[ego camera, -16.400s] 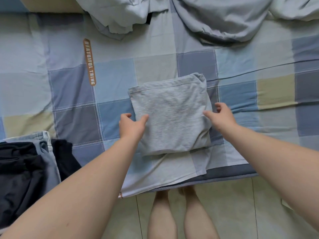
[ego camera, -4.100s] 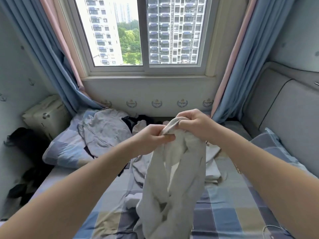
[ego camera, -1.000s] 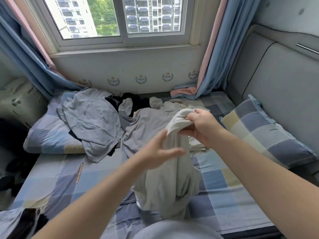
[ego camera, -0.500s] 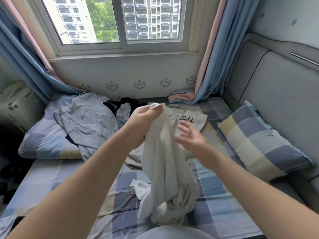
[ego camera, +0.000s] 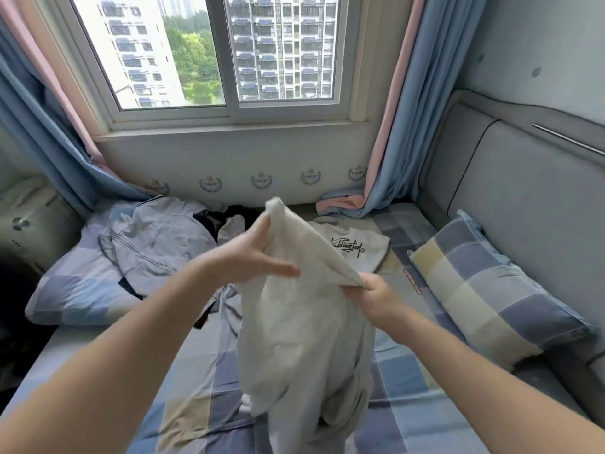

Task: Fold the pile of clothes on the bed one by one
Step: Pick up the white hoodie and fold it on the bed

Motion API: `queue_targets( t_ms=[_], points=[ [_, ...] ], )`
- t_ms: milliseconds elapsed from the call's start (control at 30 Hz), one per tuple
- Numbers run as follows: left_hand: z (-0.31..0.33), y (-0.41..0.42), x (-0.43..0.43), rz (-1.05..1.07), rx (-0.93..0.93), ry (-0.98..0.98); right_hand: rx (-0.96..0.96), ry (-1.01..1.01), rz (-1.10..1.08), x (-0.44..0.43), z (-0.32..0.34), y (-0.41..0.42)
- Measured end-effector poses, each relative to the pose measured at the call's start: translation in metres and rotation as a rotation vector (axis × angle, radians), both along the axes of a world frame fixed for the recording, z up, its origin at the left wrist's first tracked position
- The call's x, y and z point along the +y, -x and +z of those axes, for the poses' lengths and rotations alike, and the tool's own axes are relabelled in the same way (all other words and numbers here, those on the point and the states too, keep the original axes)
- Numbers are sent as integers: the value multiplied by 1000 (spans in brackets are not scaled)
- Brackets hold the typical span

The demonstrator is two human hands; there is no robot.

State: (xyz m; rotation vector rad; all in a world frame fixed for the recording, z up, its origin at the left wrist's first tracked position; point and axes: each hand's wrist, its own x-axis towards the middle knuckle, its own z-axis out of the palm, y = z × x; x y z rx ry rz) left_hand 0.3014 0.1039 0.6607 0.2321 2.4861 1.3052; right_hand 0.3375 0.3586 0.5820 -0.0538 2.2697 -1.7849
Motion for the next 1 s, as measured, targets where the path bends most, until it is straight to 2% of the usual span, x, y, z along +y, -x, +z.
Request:
queue_targets(
  t_ms=[67,100,133,167,300,367,433,467,533,567,600,667,767,933,1000],
  points=[
    [-14,0,0,-176,-5,482,41,45,24,-1,18,5],
    [-18,0,1,-228,8,656,63,61,41,-2,29,6],
    [-21,2,0,-235,43,757,70,78,67,-2,41,6],
    [-24,7,-4,-194,98,773,66,82,100,-1,53,7],
    [-20,25,-20,346,432,423,-124,43,226,6,82,7],
    [-20,21,-14,453,583,324,-192,132,160,3,90,10],
    [-22,12,1,379,610,225,-188,206,47,-3,97,13],
    [-21,5,9,243,520,168,-174,224,-6,-7,99,15],
    [-28,-15,28,-68,176,29,-138,244,-72,-13,103,19],
    [-34,-24,36,-181,64,-27,-117,254,-88,-15,105,21],
    [-43,-31,42,-241,34,-56,-103,268,-102,-17,107,23],
    [-57,-38,51,-163,144,-92,-77,285,-109,-16,113,26],
    [-58,-32,48,44,237,-228,-6,206,-133,-3,118,32],
    [-33,-20,32,108,467,-143,184,-56,-44,20,116,37],
    [-18,-17,31,142,489,-176,178,-100,-33,22,109,37]
  ],
)
